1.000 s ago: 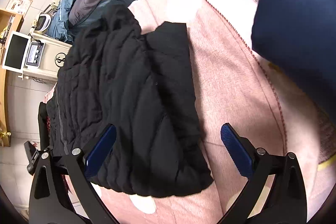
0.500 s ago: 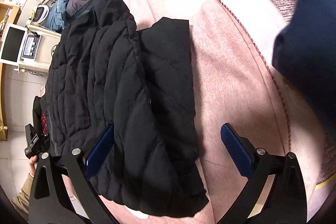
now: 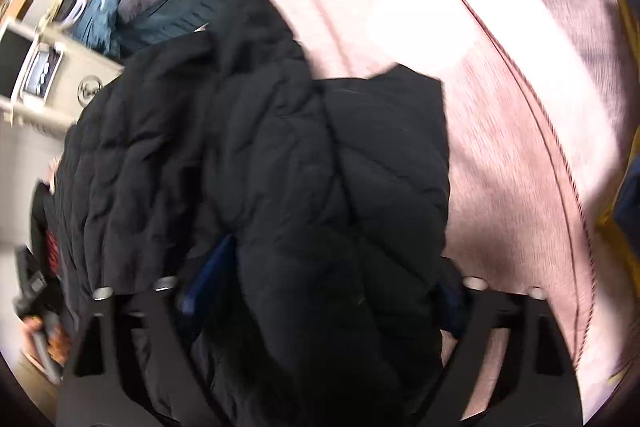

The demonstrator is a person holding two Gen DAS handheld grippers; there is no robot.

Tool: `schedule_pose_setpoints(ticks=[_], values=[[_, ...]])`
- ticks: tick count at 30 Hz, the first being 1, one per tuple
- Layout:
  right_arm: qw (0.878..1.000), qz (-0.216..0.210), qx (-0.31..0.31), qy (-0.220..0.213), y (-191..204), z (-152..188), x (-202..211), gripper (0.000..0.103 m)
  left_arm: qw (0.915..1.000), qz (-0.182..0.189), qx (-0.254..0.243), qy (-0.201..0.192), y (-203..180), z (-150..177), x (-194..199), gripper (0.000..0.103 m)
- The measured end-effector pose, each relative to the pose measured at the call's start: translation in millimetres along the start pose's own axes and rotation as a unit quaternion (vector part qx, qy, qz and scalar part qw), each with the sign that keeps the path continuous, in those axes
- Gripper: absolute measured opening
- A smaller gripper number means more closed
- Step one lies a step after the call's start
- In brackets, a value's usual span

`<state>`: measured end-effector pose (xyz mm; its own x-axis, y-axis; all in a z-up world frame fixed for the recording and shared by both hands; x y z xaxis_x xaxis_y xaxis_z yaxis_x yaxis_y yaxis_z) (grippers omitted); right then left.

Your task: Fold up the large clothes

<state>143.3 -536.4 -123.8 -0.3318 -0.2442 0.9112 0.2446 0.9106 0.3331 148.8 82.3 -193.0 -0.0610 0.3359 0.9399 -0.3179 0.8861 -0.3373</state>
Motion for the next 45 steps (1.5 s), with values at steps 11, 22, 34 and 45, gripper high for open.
schedule_pose_setpoints(ticks=[11, 22, 34, 45], values=[[0.985, 0.070, 0.149, -0.056, 40, 21, 41, 0.022, 0.9918, -0.056, -0.094, -0.065, -44, 37, 43, 0.033], [0.981, 0.044, 0.147, -0.116, 64, 60, 120, 0.017, 0.9794, -0.014, -0.151, -0.133, -83, 115, 136, 0.021], [0.977, 0.075, 0.166, -0.111, 76, 112, 168, 0.016, 0.9728, 0.003, -0.181, -0.145, -89, 164, 145, 0.019], [0.930, 0.030, 0.318, -0.182, 278, 52, 199, 0.014, 0.9391, 0.075, -0.126, -0.311, 18, 120, 319, 0.019]])
Point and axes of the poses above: each gripper's, at about its wrist camera, not at the fingertips, and x roughly against the way its jaws point, y to its left, z to its underside, the point moved 1 cm from there along -x, roughly the way its jaws point, and after that the axes turned 8 degrees about x, right-handed, at the moved point
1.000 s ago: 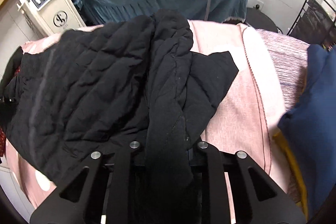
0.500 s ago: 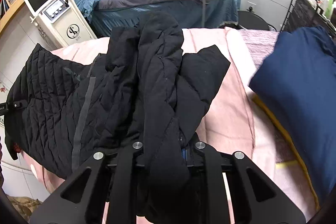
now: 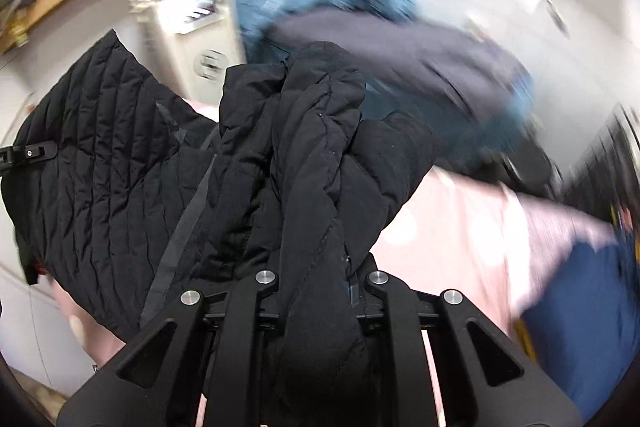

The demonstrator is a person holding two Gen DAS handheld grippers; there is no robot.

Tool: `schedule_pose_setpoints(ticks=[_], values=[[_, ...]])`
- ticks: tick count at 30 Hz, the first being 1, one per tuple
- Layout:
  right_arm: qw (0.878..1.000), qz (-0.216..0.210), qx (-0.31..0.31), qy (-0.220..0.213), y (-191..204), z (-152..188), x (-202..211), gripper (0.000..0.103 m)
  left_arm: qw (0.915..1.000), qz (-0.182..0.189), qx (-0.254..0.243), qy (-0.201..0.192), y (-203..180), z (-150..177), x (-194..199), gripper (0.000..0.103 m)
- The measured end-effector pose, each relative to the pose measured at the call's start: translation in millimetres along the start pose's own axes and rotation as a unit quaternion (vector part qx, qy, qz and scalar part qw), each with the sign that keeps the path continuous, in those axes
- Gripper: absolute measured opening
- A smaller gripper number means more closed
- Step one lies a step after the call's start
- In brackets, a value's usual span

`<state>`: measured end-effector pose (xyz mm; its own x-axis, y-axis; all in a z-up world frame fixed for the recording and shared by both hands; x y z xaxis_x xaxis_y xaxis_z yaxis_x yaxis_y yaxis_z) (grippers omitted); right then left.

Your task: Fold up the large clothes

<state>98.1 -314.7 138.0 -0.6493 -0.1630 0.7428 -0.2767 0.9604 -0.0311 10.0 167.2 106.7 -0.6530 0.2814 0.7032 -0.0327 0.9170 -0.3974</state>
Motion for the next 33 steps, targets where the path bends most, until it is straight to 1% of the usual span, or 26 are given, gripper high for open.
schedule_pose_setpoints(ticks=[3, 4, 6, 7, 8, 9, 10, 11, 12, 13, 15, 16, 17, 18, 19, 20, 22, 24, 25, 26, 27, 28, 30, 31, 32, 33], values=[[0.996, -0.068, 0.043, -0.045, 57, -80, -21, 0.014, 0.9951, -0.041, 0.054, -0.072, 69, -31, 64, 0.019], [0.993, -0.093, 0.050, -0.054, 74, -103, -30, 0.014, 0.9896, -0.065, 0.080, -0.100, 100, -39, 90, 0.019], [0.984, -0.152, 0.062, -0.064, 114, -152, -55, 0.015, 0.9789, -0.102, 0.118, -0.133, 140, -45, 124, 0.019], [0.980, -0.178, 0.066, -0.066, 133, -171, -66, 0.015, 0.9710, -0.124, 0.139, -0.150, 164, -44, 141, 0.019], [0.971, -0.222, 0.074, -0.057, 161, -198, -90, 0.015, 0.9626, -0.144, 0.161, -0.164, 186, -40, 154, 0.019], [0.964, -0.247, 0.081, -0.047, 182, -214, -109, 0.015, 0.9523, -0.166, 0.190, -0.172, 212, -34, 165, 0.019], [0.959, -0.270, 0.080, -0.034, 201, -229, -130, 0.016, 0.9438, -0.181, 0.218, -0.170, 235, -27, 171, 0.019], [0.951, -0.299, 0.076, -0.003, 227, -245, -160, 0.016, 0.9347, -0.189, 0.249, -0.168, 256, -17, 173, 0.019], [0.946, -0.313, 0.077, 0.019, 245, -255, -181, 0.016, 0.9283, -0.194, 0.269, -0.167, 271, -8, 174, 0.020], [0.944, -0.319, 0.081, 0.037, 264, -263, -203, 0.016, 0.9213, -0.206, 0.292, -0.153, 294, 5, 167, 0.021], [0.939, -0.320, 0.090, 0.085, 304, -271, -253, 0.017, 0.9136, -0.214, 0.326, -0.114, 326, 28, 145, 0.022], [0.940, -0.308, 0.100, 0.104, 319, -270, -274, 0.017, 0.9102, -0.217, 0.338, -0.102, 338, 37, 134, 0.024], [0.947, -0.275, 0.112, 0.123, 334, -265, -300, 0.019, 0.9036, -0.233, 0.351, -0.079, 353, 53, 119, 0.027], [0.952, -0.252, 0.107, 0.140, 340, -262, -318, 0.020, 0.8991, -0.231, 0.366, -0.068, 364, 65, 110, 0.031], [0.953, -0.243, 0.088, 0.156, 340, -257, -334, 0.022, 0.8949, -0.207, 0.387, -0.079, 373, 76, 107, 0.034], [0.954, -0.245, 0.063, 0.162, 337, -253, -345, 0.023, 0.8907, -0.188, 0.403, -0.093, 382, 83, 109, 0.037], [0.954, -0.251, 0.049, 0.156, 333, -250, -350, 0.023, 0.8886, -0.175, 0.411, -0.103, 392, 86, 109, 0.041], [0.955, -0.253, 0.063, 0.144, 335, -254, -347, 0.023, 0.8921, -0.191, 0.397, -0.101, 396, 81, 104, 0.041], [0.955, -0.253, 0.068, 0.136, 334, -253, -343, 0.023, 0.8917, -0.198, 0.395, -0.099, 395, 79, 100, 0.042], [0.957, -0.253, 0.071, 0.126, 335, -257, -339, 0.023, 0.8895, -0.203, 0.398, -0.097, 397, 77, 97, 0.043], [0.958, -0.252, 0.072, 0.120, 338, -254, -336, 0.023, 0.8867, -0.206, 0.403, -0.095, 397, 78, 94, 0.046], [0.958, -0.250, 0.074, 0.116, 342, -253, -333, 0.023, 0.8802, -0.209, 0.416, -0.093, 401, 79, 91, 0.050], [0.962, -0.231, 0.080, 0.121, 346, -256, -339, 0.036, 0.8700, -0.210, 0.436, -0.094, 405, 85, 88, 0.055], [0.966, -0.211, 0.081, 0.129, 348, -258, -337, 0.059, 0.8670, -0.213, 0.441, -0.094, 408, 81, 86, 0.061], [0.968, -0.192, 0.078, 0.143, 346, -255, -344, 0.084, 0.8636, -0.226, 0.441, -0.092, 409, 82, 86, 0.067], [0.969, -0.171, 0.073, 0.165, 343, -250, -352, 0.088, 0.8615, -0.240, 0.439, -0.088, 412, 83, 87, 0.078]])
Point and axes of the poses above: each gripper's, at about its wrist camera, not at the fingertips, and x roughly against the way its jaws point, y to its left, z to its underside, the point moved 1 cm from there along -x, roughly the way its jaws point, and after that the axes turned 8 degrees about x, right-handed, at the moved point
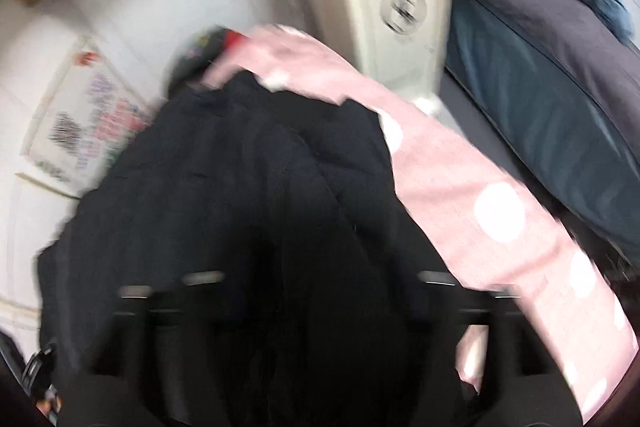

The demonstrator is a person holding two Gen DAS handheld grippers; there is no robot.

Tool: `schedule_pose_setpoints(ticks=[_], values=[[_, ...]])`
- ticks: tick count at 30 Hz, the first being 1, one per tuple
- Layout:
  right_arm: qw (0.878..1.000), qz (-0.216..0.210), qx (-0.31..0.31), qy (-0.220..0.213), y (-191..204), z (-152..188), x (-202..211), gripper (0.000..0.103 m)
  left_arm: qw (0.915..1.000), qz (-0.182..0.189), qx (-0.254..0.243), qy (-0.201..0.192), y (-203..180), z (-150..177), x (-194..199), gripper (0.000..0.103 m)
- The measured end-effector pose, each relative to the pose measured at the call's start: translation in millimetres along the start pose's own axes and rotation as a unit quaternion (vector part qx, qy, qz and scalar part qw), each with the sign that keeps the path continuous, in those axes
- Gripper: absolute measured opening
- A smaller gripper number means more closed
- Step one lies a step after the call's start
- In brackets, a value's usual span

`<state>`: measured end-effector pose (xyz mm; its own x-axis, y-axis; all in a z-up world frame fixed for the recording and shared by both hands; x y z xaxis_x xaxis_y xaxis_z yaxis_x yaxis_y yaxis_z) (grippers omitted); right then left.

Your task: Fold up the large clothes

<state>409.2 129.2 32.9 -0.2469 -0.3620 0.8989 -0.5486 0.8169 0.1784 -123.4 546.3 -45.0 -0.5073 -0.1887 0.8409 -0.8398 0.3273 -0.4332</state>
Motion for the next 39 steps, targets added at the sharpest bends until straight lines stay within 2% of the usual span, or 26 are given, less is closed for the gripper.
schedule_pose_setpoints(ticks=[1, 2, 6, 10, 11, 14, 16, 19, 21, 24, 25, 29, 31, 36, 39], values=[[1.000, -0.001, -0.013, 0.006, -6, 3, -2, 0.088, 1.0000, -0.009, -0.004, -0.002, 2, 1, 3, 0.084], [0.999, -0.021, -0.035, 0.000, -14, 7, 1, 0.088, 0.9999, -0.011, -0.004, -0.004, 3, 1, 6, 0.085], [0.993, -0.051, -0.103, -0.039, -43, 22, 31, 0.088, 0.9991, -0.031, 0.009, -0.028, 13, -5, 30, 0.097], [0.985, -0.047, -0.145, -0.084, -64, 38, 70, 0.088, 0.9957, -0.067, 0.020, -0.060, 18, -9, 59, 0.097], [0.985, -0.045, -0.144, -0.083, -64, 43, 79, 0.090, 0.9925, -0.093, 0.017, -0.077, 17, -7, 68, 0.097], [0.989, -0.053, -0.116, -0.077, -57, 62, 97, 0.090, 0.9831, -0.144, -0.010, -0.113, 2, -4, 89, 0.097], [0.994, -0.035, -0.076, -0.074, -42, 80, 110, 0.096, 0.9792, -0.156, -0.032, -0.126, -13, 1, 100, 0.097], [0.997, -0.016, -0.031, -0.069, -15, 108, 117, 0.097, 0.9830, -0.134, -0.064, -0.107, -50, 17, 110, 0.097], [0.999, -0.019, -0.002, -0.043, 10, 130, 112, 0.097, 0.9844, -0.118, -0.094, -0.091, -71, 31, 111, 0.097], [0.996, -0.058, 0.071, 0.011, 58, 157, 105, 0.097, 0.9780, -0.103, -0.172, -0.060, -111, 66, 103, 0.097], [0.994, -0.054, 0.089, 0.020, 69, 163, 105, 0.097, 0.9729, -0.106, -0.198, -0.054, -121, 79, 100, 0.097], [0.984, 0.016, 0.180, 0.002, 115, 184, 123, 0.097, 0.9574, -0.128, -0.257, -0.030, -141, 117, 91, 0.097], [0.978, 0.036, 0.203, -0.003, 124, 188, 130, 0.097, 0.9527, -0.141, -0.268, -0.026, -144, 129, 93, 0.097], [0.965, 0.091, 0.245, -0.003, 137, 190, 139, 0.097, 0.9497, -0.161, -0.268, -0.011, -142, 142, 89, 0.097], [0.963, 0.101, 0.250, 0.004, 138, 191, 139, 0.097, 0.9483, -0.176, -0.264, -0.004, -139, 144, 87, 0.097]])
Point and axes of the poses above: each gripper's, at about its wrist camera, not at the fingertips, and x roughly against the way its jaws point, y to its left, z to its underside, the point moved 1 cm from there along -x, roughly the way its jaws point, and after that the axes turned 8 degrees about x, right-handed, at the moved point
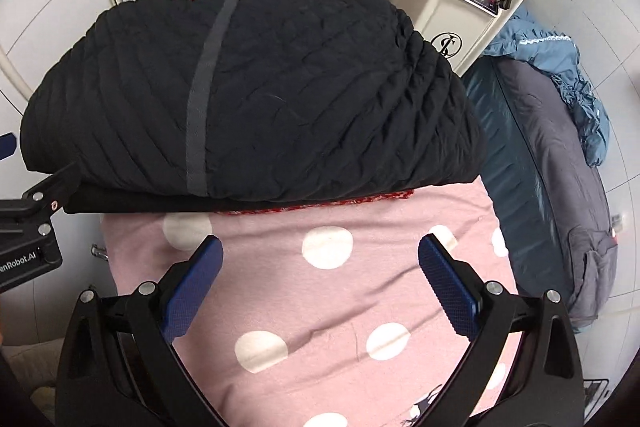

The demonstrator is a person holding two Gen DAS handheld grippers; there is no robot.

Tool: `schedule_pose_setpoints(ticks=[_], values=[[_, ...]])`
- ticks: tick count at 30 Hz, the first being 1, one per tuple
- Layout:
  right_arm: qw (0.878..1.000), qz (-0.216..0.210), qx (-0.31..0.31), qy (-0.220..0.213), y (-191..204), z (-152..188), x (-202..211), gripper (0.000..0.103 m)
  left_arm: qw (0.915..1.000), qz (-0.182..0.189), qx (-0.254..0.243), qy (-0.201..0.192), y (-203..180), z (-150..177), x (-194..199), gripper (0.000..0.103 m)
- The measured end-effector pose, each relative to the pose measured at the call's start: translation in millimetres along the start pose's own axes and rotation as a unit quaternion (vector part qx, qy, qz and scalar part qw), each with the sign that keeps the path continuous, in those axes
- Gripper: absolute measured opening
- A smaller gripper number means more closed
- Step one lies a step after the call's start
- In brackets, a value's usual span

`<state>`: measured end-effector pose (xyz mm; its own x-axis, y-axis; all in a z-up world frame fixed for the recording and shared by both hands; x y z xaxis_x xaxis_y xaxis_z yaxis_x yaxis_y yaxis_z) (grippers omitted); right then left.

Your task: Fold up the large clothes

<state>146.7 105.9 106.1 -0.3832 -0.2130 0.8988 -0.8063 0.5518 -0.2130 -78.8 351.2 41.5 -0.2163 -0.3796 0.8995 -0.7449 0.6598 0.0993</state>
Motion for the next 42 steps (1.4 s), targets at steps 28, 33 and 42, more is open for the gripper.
schedule_pose_setpoints(ticks=[28, 33, 42], values=[[0.999, -0.026, -0.024, 0.015, -1, -6, -4, 0.097, 0.9995, -0.003, 0.014, 0.027, 7, 0, -9, 0.097], [0.999, -0.027, -0.026, 0.018, -2, -6, -6, 0.097, 0.9993, -0.006, 0.015, 0.033, 9, 2, -11, 0.097], [0.999, -0.027, -0.030, 0.019, -3, -4, -8, 0.097, 0.9992, -0.014, 0.011, 0.036, 11, 2, -12, 0.097]])
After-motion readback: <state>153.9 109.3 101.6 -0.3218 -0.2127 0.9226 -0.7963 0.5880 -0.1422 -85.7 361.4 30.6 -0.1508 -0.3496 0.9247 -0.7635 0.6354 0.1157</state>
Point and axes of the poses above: each gripper's, at about its wrist camera, not at the fingertips, and x roughly against the way its jaws point, y to its left, z to its underside, the point moved 1 cm from there along -x, roughly the way its jaws point, and after that the axes turned 8 degrees about x, right-handed, at the moved point
